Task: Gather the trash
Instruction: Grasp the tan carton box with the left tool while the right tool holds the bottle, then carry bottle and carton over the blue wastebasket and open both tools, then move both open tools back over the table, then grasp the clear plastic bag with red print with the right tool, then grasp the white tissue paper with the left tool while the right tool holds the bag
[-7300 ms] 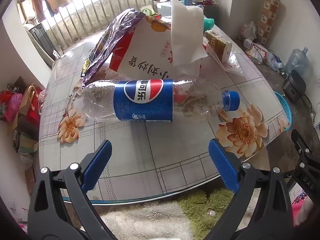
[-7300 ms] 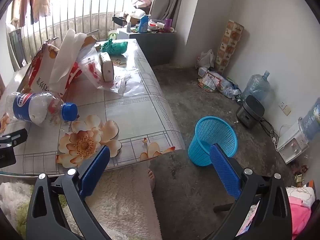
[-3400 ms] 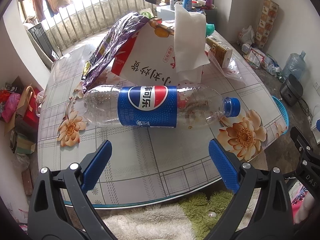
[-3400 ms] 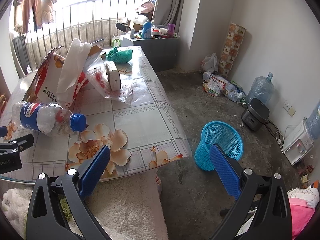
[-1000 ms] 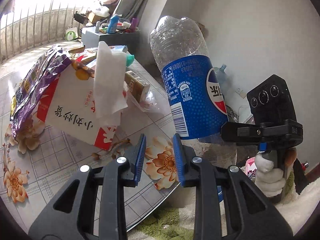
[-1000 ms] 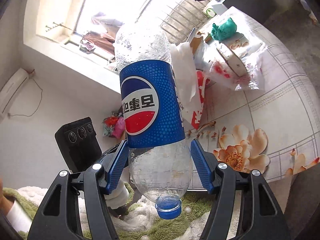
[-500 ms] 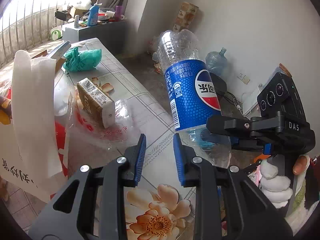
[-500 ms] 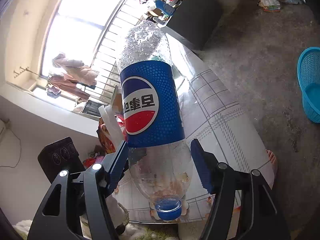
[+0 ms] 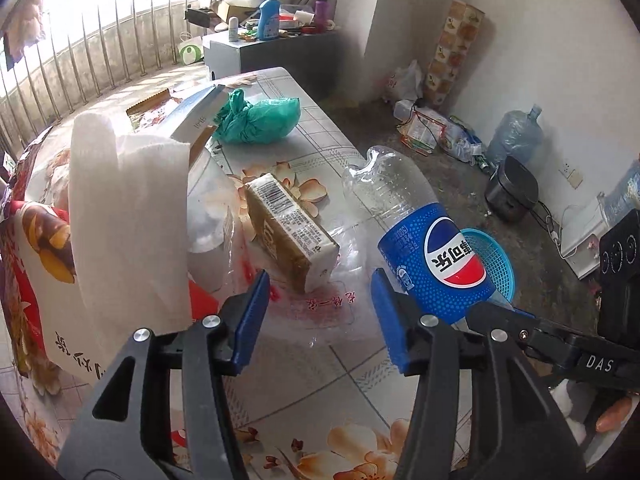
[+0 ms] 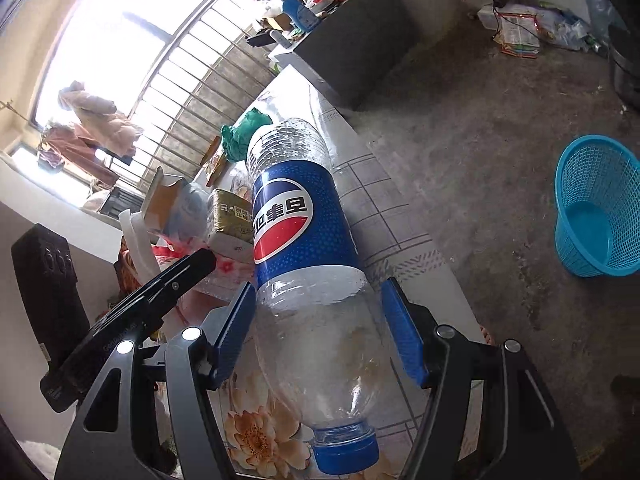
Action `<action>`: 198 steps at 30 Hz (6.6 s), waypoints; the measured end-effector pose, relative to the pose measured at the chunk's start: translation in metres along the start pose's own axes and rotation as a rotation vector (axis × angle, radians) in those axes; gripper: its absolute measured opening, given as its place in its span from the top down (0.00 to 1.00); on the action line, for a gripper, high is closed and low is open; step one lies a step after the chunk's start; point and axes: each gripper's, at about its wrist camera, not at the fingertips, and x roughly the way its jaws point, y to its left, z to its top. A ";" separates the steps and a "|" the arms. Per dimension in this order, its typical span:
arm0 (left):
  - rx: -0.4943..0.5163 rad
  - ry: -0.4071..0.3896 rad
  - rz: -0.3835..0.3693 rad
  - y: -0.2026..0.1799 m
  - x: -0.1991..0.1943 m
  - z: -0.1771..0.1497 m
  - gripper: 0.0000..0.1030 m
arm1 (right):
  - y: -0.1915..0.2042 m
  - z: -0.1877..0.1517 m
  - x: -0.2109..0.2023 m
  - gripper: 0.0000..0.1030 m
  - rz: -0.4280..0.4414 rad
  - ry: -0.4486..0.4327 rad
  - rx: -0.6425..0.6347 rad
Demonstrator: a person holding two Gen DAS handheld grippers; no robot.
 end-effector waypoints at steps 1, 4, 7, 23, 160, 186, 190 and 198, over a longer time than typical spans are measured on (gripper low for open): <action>-0.012 0.005 0.006 -0.001 0.003 0.002 0.52 | 0.003 0.000 -0.003 0.39 -0.004 -0.003 -0.004; -0.043 0.010 0.059 -0.003 0.015 0.008 0.51 | 0.004 -0.003 -0.003 0.39 -0.015 -0.014 -0.019; -0.072 0.022 0.105 -0.004 0.027 0.009 0.51 | 0.006 -0.005 -0.004 0.39 -0.025 -0.024 -0.031; -0.087 0.007 0.134 -0.010 0.028 0.001 0.74 | 0.006 -0.007 -0.014 0.31 -0.020 -0.011 -0.075; -0.003 -0.303 -0.117 0.100 -0.100 -0.069 0.25 | 0.109 -0.019 0.084 0.73 -0.500 -0.059 -0.401; -0.008 -0.255 0.021 0.104 -0.071 -0.047 0.53 | 0.103 -0.014 0.016 0.88 -0.254 -0.158 -0.286; -0.059 -0.219 -0.002 0.112 -0.061 -0.045 0.68 | 0.103 -0.014 0.014 0.88 -0.242 -0.162 -0.284; -0.110 -0.230 -0.054 0.124 -0.069 -0.049 0.91 | 0.107 -0.013 0.007 0.88 -0.227 -0.191 -0.293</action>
